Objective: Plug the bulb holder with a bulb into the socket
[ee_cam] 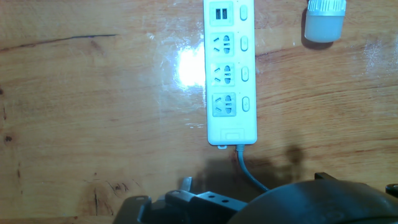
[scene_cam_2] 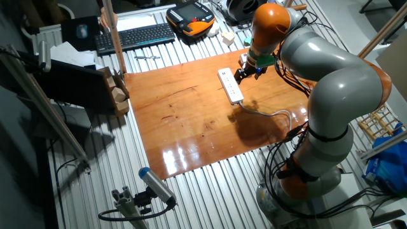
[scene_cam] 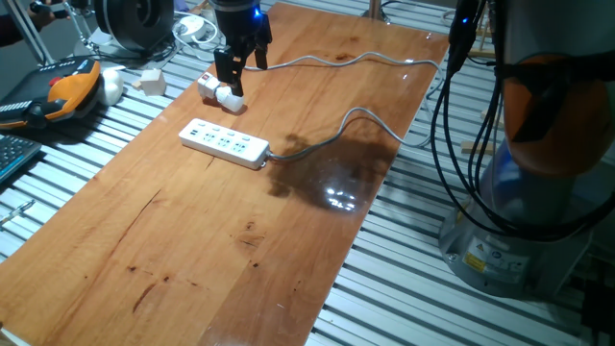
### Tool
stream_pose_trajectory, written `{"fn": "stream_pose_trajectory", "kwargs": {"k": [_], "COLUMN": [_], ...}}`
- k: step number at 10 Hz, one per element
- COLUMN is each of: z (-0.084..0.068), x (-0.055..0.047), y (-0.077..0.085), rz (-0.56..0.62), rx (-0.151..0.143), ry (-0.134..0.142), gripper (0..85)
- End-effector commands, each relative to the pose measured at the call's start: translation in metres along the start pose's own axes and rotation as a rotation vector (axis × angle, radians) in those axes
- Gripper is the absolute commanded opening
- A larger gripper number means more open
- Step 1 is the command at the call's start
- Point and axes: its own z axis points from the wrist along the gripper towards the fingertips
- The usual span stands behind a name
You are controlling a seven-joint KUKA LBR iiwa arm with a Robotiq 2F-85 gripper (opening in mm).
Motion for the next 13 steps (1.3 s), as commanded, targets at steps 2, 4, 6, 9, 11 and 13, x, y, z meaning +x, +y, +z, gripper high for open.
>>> {"fn": "stream_pose_trajectory", "kwargs": {"k": [2,4,6,9,11,13], "z": [-0.0024,-0.0022,-0.002,-0.0004,0.0013,0.0013], "x": [0.0003,0.0004,0.0004,0.0,-0.0007,-0.0009], "y": [-0.0001,0.0001,-0.0002,-0.0004,-0.0006,-0.0006], "rz": [-0.041,-0.041,-0.041,-0.039,-0.036,-0.035], "rx": [0.0,0.0,0.001,0.006,0.009,0.017], "ry": [0.024,0.026,0.024,0.015,0.006,-0.003], "gripper": [0.0,0.0,0.0,0.0,0.0,0.0]}}
